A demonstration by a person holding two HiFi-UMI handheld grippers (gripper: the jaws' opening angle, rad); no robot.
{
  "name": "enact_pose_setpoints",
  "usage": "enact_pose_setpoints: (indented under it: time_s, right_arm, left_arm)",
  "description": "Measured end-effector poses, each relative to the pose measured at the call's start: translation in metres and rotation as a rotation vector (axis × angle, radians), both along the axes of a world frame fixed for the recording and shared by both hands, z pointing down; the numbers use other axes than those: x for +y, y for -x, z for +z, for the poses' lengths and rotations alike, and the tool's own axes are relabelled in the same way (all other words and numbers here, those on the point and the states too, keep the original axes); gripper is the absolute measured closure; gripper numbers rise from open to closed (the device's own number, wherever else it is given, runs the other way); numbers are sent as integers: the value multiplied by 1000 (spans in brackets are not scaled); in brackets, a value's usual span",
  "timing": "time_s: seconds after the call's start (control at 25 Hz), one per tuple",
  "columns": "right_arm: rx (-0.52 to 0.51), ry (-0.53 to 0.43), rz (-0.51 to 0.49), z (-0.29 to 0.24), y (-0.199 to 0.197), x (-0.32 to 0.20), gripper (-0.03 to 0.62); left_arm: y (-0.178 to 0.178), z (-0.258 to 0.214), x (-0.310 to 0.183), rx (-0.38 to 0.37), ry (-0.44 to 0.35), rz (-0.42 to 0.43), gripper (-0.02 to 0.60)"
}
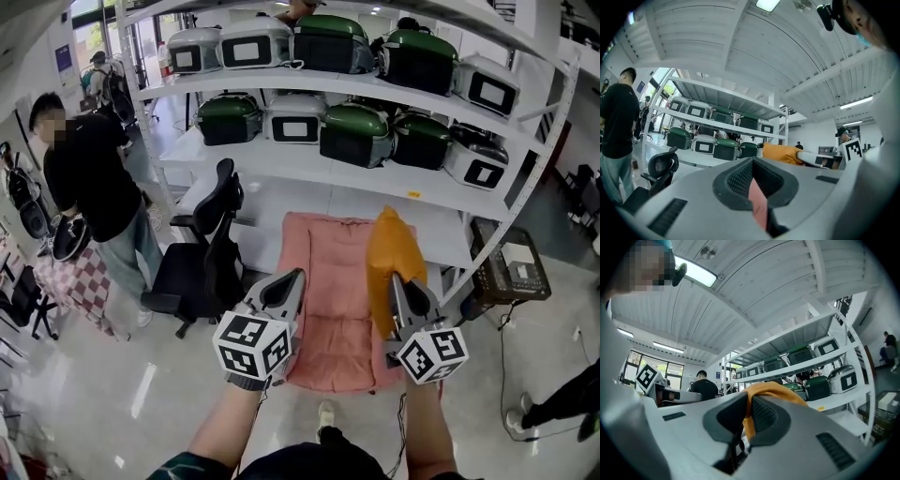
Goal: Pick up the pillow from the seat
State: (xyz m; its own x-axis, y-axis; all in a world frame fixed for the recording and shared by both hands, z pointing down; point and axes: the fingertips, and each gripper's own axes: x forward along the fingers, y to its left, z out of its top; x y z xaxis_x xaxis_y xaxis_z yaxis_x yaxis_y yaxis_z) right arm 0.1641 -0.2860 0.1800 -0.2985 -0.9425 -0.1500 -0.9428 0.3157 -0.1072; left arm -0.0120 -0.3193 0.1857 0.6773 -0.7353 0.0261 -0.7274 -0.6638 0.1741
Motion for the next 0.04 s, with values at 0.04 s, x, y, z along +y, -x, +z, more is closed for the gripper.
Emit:
enact_pose_setpoints:
  time_s: [0.04]
  right_arm:
    - [0,0,0,1,1,1,579]
  left_arm:
    - [1,1,1,0,0,0,581]
